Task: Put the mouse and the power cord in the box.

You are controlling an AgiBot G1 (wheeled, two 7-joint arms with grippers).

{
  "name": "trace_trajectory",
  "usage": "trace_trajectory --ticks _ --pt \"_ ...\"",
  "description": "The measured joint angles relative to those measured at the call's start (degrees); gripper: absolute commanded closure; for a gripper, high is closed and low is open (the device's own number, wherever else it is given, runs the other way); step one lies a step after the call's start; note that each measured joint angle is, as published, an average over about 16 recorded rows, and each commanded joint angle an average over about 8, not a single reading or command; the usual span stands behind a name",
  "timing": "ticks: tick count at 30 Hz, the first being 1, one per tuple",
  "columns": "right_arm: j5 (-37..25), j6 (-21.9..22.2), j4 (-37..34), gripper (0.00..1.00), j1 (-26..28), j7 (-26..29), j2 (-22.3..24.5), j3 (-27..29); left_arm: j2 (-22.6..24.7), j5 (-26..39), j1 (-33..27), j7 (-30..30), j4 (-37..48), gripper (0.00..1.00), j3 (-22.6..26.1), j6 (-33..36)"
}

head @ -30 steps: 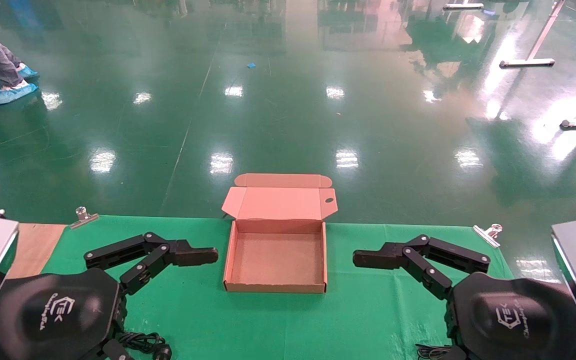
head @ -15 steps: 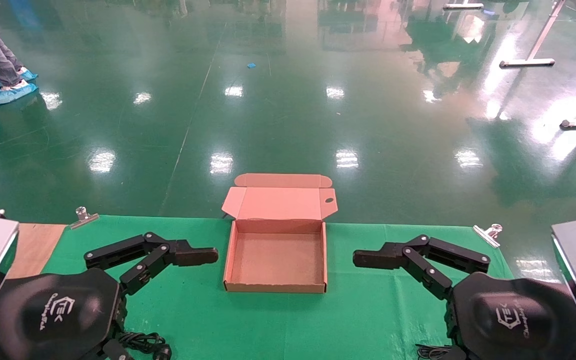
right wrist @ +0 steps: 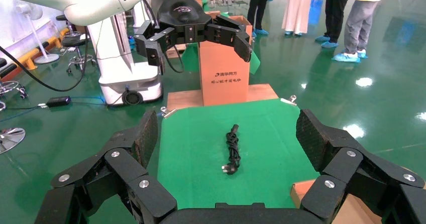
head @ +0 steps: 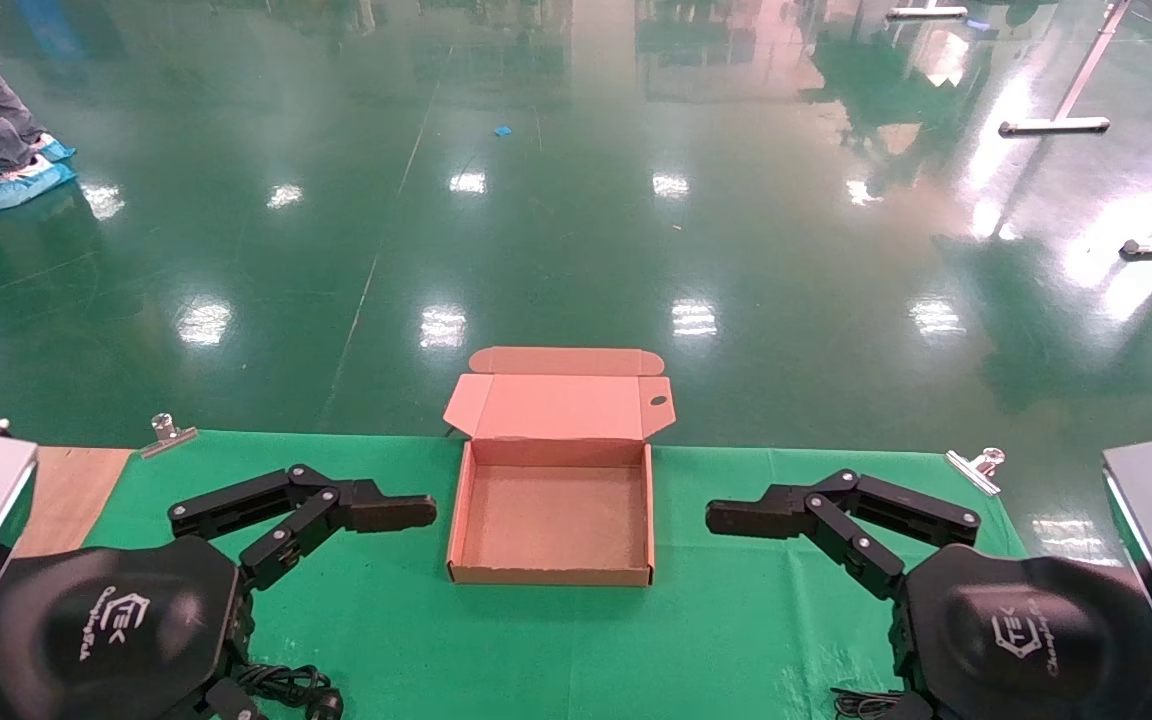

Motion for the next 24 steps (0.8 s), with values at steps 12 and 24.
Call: trace_trajectory --ticks 12,24 --pt "0.0 0.0 0.0 0.00 0.0 0.0 0.0 0.0 0.0 0.0 0.0 0.1 0.1 0.00 0.0 0.0" --pt "-4.2 -0.6 0.9 0.00 0.9 -1.6 0.8 -1.1 0.2 2.8 0.1 0.7 1.2 0.00 1.6 1.0"
